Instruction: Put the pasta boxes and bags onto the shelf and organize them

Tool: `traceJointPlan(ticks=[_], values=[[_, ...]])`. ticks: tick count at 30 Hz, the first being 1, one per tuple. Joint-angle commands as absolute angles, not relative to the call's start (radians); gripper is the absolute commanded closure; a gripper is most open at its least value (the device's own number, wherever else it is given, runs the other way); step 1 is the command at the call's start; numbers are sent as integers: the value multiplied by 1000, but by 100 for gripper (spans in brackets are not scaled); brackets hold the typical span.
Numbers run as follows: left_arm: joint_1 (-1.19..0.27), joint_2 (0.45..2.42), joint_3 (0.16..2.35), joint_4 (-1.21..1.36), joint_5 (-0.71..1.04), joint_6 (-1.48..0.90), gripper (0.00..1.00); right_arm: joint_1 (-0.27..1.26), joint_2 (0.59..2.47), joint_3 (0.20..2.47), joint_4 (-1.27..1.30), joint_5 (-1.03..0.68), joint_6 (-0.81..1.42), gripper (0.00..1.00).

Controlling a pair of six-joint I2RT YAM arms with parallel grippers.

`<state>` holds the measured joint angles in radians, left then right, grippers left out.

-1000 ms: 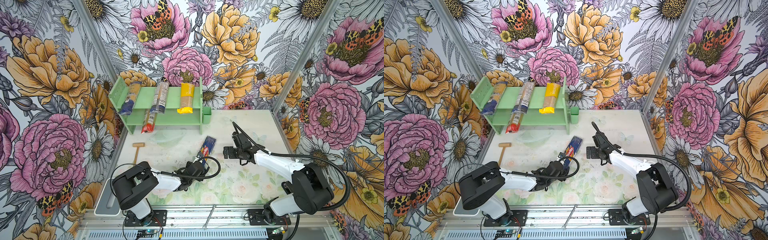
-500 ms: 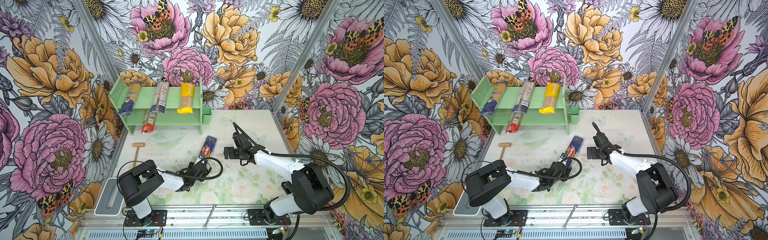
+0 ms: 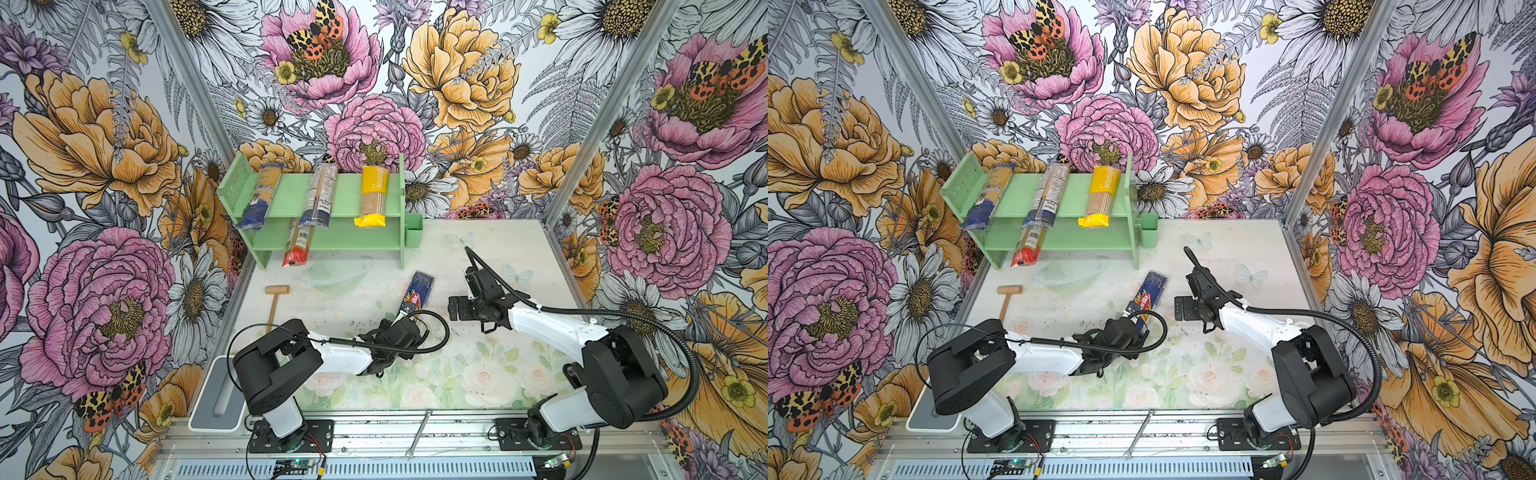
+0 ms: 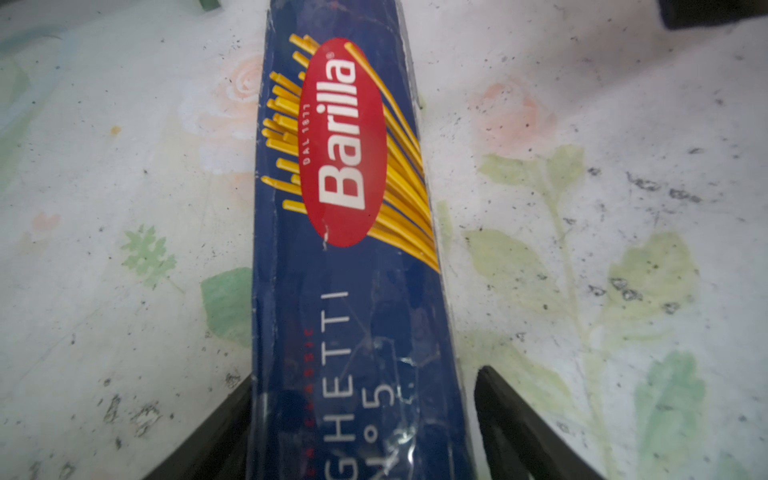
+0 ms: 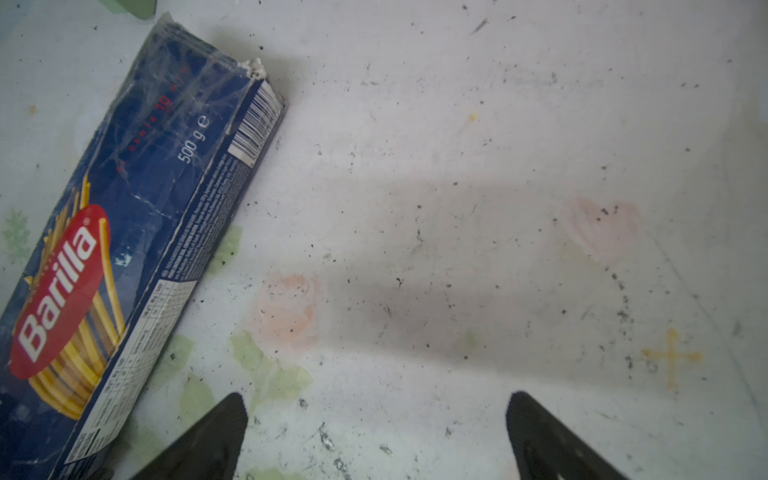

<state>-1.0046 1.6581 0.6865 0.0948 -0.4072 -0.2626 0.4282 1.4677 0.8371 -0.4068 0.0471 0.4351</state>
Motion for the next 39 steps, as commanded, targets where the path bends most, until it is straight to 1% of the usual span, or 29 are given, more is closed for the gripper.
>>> traceJointPlan(ticks=[1,8,16,18,24,26,35,39], values=[[-1001,1646,716,114,-390,-252,21,418,1437,824,-390,55,424,0],[-987,1700,728,186,-370,-262,21,405,1422,812,-391,57,422,0],[-962,1754,753,198,-337,-272,21,400,1420,805,-390,57,422,1],[-957,1760,749,198,-326,-279,21,398,1422,805,-391,56,422,1],[-957,1768,720,206,-327,-303,28,396,1427,808,-391,57,419,0],[-957,1770,712,207,-328,-305,33,396,1429,812,-391,54,418,0],[-963,1784,710,207,-336,-315,73,393,1421,821,-391,54,408,0],[-963,1776,700,206,-337,-313,88,391,1405,820,-395,59,405,0]])
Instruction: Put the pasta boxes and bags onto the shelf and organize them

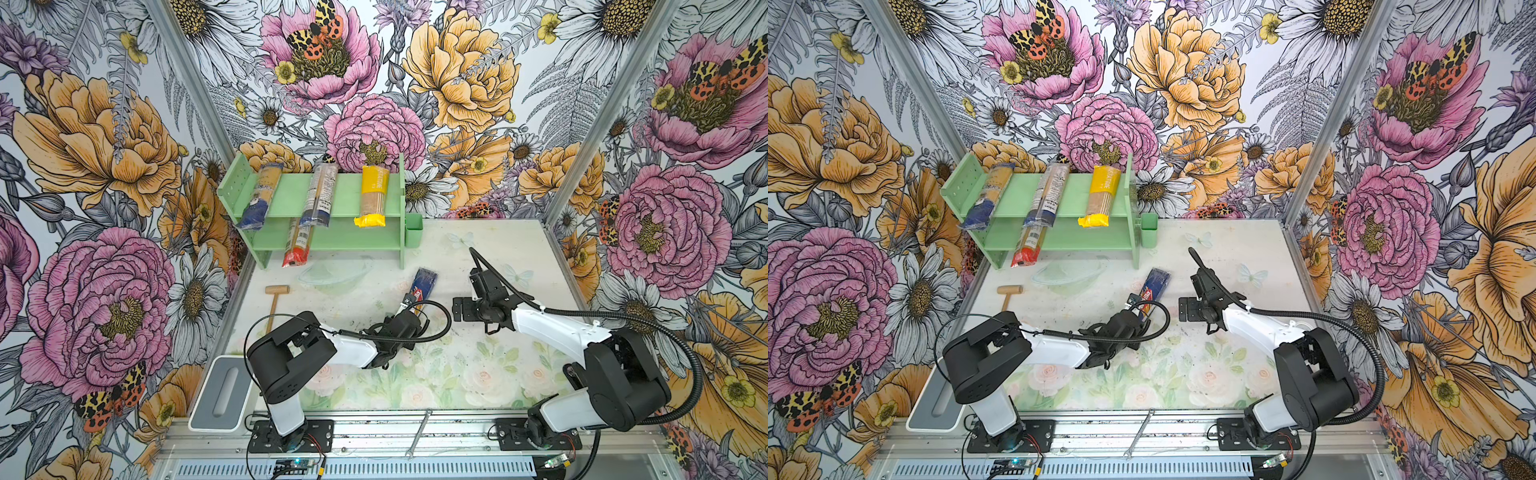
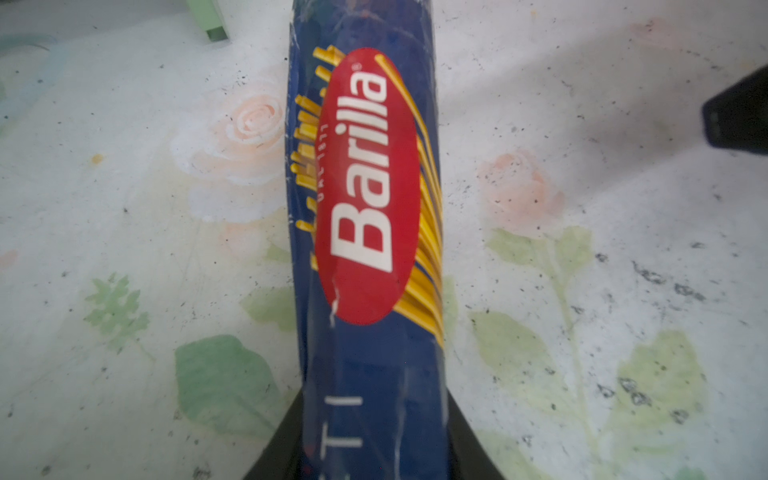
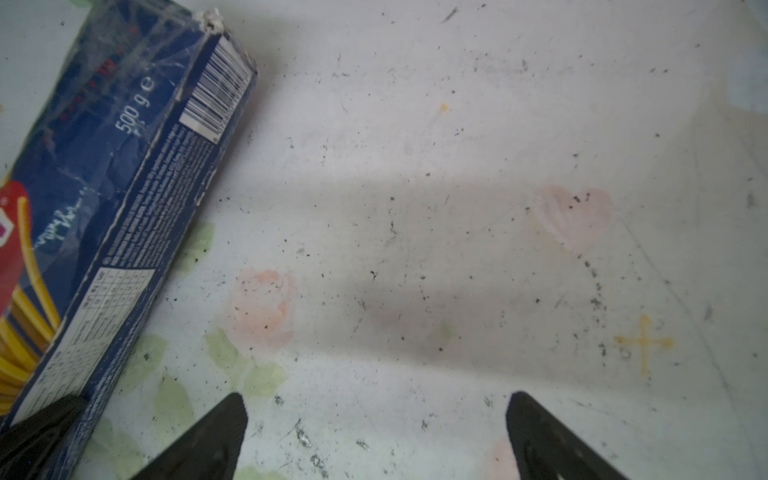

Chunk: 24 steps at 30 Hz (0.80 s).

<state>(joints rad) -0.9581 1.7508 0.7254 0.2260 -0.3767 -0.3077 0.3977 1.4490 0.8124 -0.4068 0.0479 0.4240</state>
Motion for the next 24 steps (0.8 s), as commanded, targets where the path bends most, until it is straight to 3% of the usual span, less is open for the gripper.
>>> traceJointPlan(ticks=[1,2,16,24], values=[[-963,1775,698,206,-346,-318,95,391,1397,821,-398,61,404,0],[-963,1774,695,201,-357,-329,100,390,1390,821,-398,61,403,1],[-974,1542,511,234,-487,-505,100,385,1387,824,-398,45,395,0],[-974,1413,498,83,-469,-556,100,385,1399,834,-397,46,386,1]])
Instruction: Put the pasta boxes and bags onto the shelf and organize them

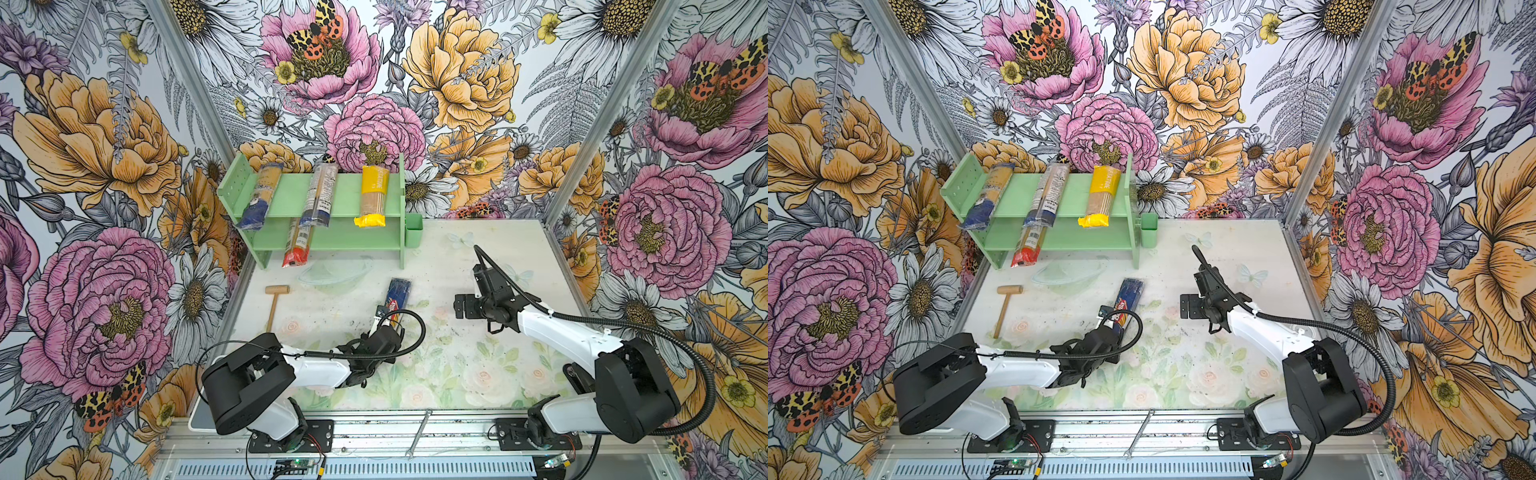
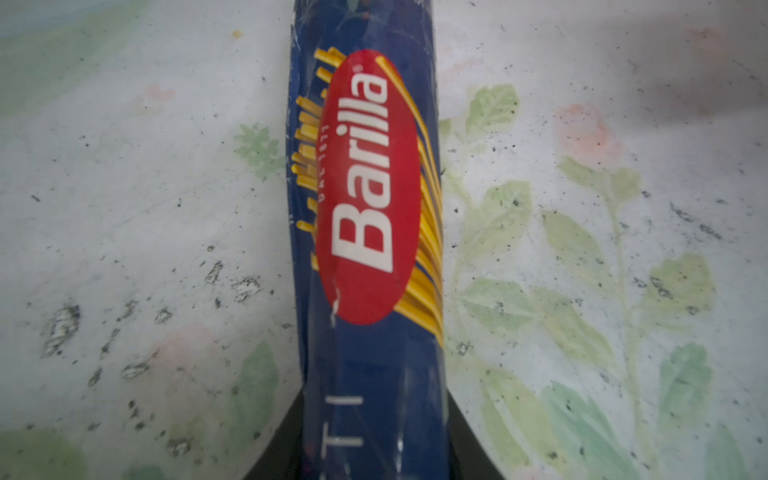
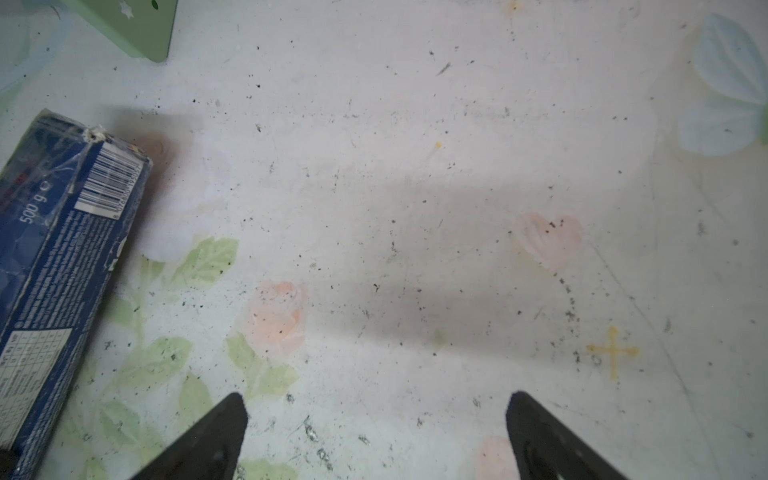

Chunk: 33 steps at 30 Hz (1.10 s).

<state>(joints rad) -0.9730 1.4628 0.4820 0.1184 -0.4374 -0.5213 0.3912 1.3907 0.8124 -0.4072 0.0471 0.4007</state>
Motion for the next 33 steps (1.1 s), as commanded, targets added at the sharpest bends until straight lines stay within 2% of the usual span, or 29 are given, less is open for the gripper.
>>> traceJointPlan(ticks=[1,13,33], values=[[-974,1398,506,57,-469,-556,100,386,1399,836,-398,46,384,1],[-972,1118,512,-140,-528,-585,100,385,1406,839,-397,51,373,0],[-979,832,591,-357,-655,-552,100,386,1419,851,-398,61,368,1]])
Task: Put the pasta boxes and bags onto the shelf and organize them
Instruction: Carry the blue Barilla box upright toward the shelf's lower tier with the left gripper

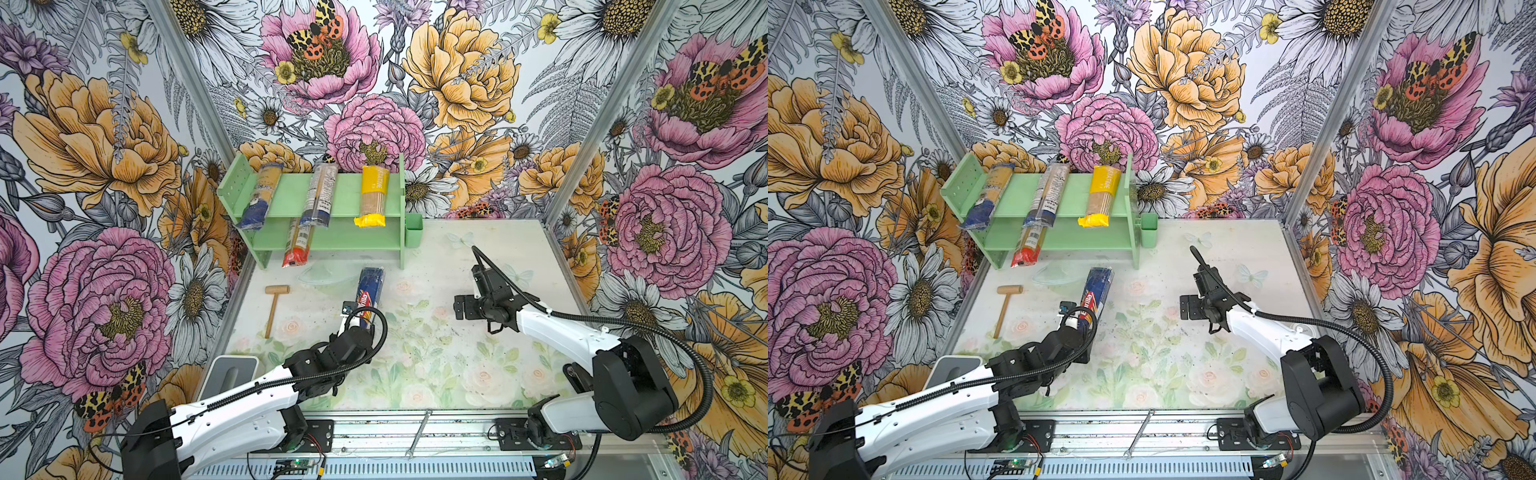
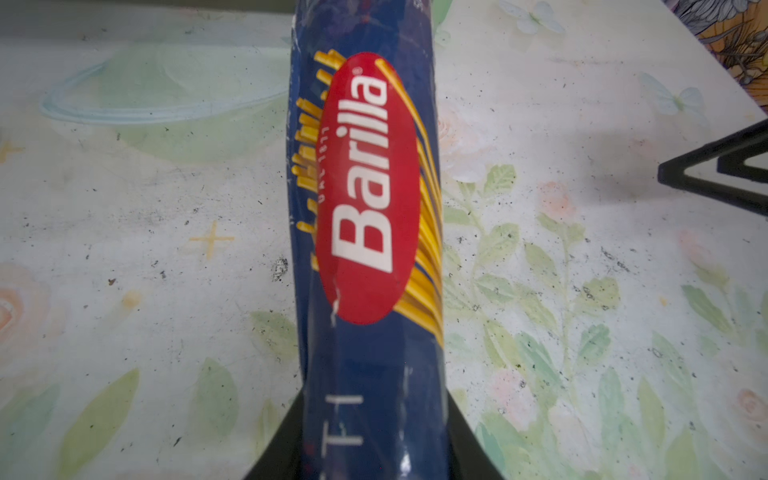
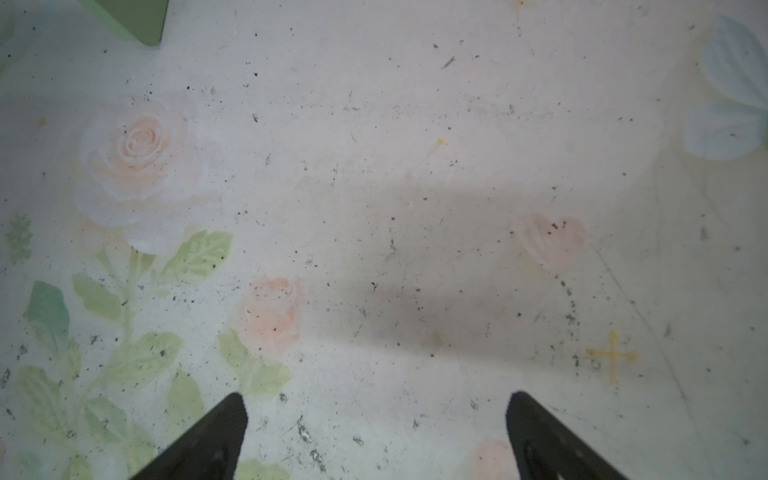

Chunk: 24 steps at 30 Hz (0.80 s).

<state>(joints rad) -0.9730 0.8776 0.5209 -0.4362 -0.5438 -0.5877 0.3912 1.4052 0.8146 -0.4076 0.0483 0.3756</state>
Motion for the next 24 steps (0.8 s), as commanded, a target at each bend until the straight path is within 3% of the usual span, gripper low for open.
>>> traceJointPlan(ticks=[1,10,24], values=[[-980,830,596,-357,-666,-547,100,386,1421,851,-398,61,367,1],[-933,900,672,-259,-752,-432,100,385,1442,866,-398,55,363,1],[-754,972,727,-133,-663,-334,100,386,1416,847,-400,50,372,1]])
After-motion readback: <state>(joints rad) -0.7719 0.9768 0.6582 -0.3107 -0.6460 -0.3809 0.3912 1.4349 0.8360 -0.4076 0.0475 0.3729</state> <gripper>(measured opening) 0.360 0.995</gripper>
